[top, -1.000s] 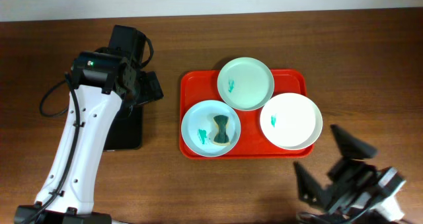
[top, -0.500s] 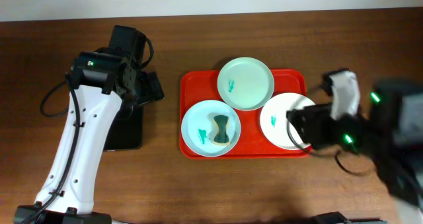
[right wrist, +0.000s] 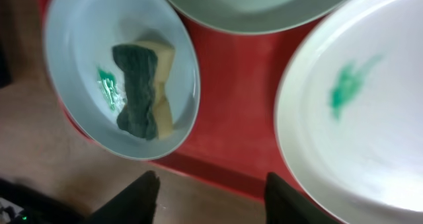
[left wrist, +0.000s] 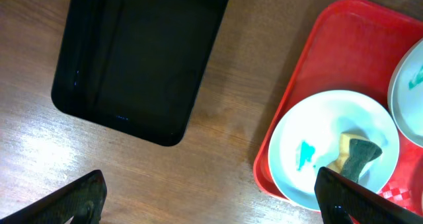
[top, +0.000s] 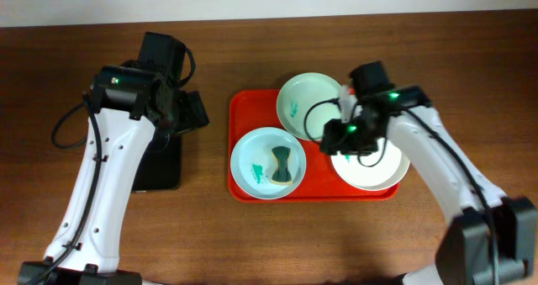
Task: Clean dirty plates on tray and stack at the side
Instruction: 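Reach the right gripper to the light blue plate rim and grasp it, then move the left gripper back to the sponge on the light blue plate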
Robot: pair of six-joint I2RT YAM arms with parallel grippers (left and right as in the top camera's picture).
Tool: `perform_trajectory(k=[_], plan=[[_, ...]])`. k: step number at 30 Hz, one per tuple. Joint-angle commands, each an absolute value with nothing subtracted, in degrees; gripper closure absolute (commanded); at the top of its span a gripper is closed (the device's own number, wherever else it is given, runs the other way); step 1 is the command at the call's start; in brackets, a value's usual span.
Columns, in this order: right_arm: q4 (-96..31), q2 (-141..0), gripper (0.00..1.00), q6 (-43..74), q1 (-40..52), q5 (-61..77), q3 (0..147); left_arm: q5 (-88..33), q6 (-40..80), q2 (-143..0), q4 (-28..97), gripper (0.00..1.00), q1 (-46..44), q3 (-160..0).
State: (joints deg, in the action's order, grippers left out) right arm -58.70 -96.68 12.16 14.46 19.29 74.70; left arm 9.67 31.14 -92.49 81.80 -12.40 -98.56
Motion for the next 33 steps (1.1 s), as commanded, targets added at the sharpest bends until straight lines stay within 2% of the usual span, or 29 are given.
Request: perform_trajectory(k=[1,8,12,14,27,30,33], plan=[[-55.94,-100.90,0.44,13.72,17.37,18.74,74.35,9.67,31.24,-92.86,81.67,0.01,-12.25,-98.39],[-51.05,-106.34,0.45,13.78,20.88,16.08,73.65,9.67,31.24,-92.86,81.49,0.01,-12.25,-98.39],[-49.12,-108.44,0.57,13.82,20.97,14.79,73.23,9.67,31.24,-92.86,81.49,0.01,-12.25,-98.39],[-48.56,-109.21,0.59,13.78,20.99,14.74,73.10,9.67,31.24,-92.86,81.49,0.01,-12.25,-98.39],[-41.30,-110.06,0.59,13.80,20.88,14.52,69.30,8.29,31.22,-92.88,81.49,0.00,-12.27,-98.35],[-39.55,-110.06,0.61,13.80,20.88,14.55,67.83,7.99,30.61,-92.88,81.49,0.13,-12.32,-98.10],[-38.04,-110.06,0.65,13.80,20.88,14.55,66.50,2.11,25.58,-92.88,79.94,0.12,-12.32,-96.38]])
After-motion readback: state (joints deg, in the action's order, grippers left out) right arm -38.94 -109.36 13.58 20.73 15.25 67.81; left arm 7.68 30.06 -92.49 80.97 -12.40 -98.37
